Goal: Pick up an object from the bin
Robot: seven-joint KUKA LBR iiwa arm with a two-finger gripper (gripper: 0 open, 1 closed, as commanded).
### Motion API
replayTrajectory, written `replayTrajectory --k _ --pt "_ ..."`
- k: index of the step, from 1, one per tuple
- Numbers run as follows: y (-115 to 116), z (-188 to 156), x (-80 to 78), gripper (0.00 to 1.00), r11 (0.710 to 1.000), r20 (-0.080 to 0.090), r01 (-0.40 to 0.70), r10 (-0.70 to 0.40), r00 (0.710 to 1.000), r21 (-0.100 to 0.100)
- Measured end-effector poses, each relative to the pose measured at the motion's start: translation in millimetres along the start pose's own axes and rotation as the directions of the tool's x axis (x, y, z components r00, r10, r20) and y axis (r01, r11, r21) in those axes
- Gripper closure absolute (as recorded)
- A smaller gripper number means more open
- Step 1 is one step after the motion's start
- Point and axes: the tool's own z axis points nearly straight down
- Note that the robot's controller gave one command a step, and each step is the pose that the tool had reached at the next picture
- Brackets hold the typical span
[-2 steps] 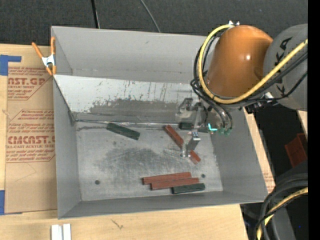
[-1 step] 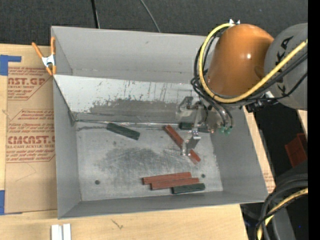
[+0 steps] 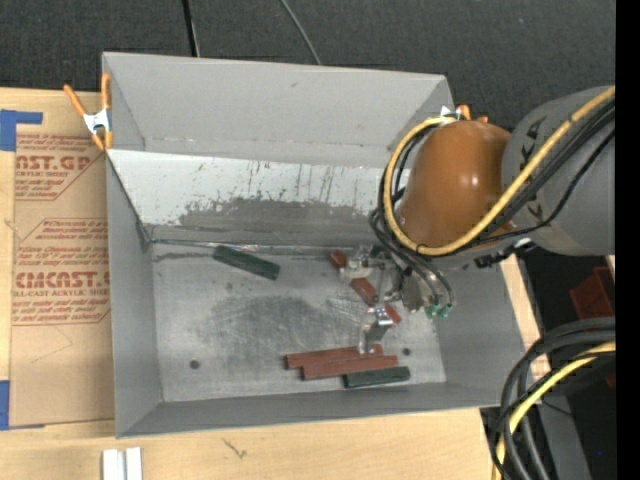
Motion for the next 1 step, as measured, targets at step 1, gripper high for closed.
replayTrajectory --k 1 --pt "-9.0 89.7 27.1 0.00 0.994 -0.003 0.106 -0.106 0.994 -0.001"
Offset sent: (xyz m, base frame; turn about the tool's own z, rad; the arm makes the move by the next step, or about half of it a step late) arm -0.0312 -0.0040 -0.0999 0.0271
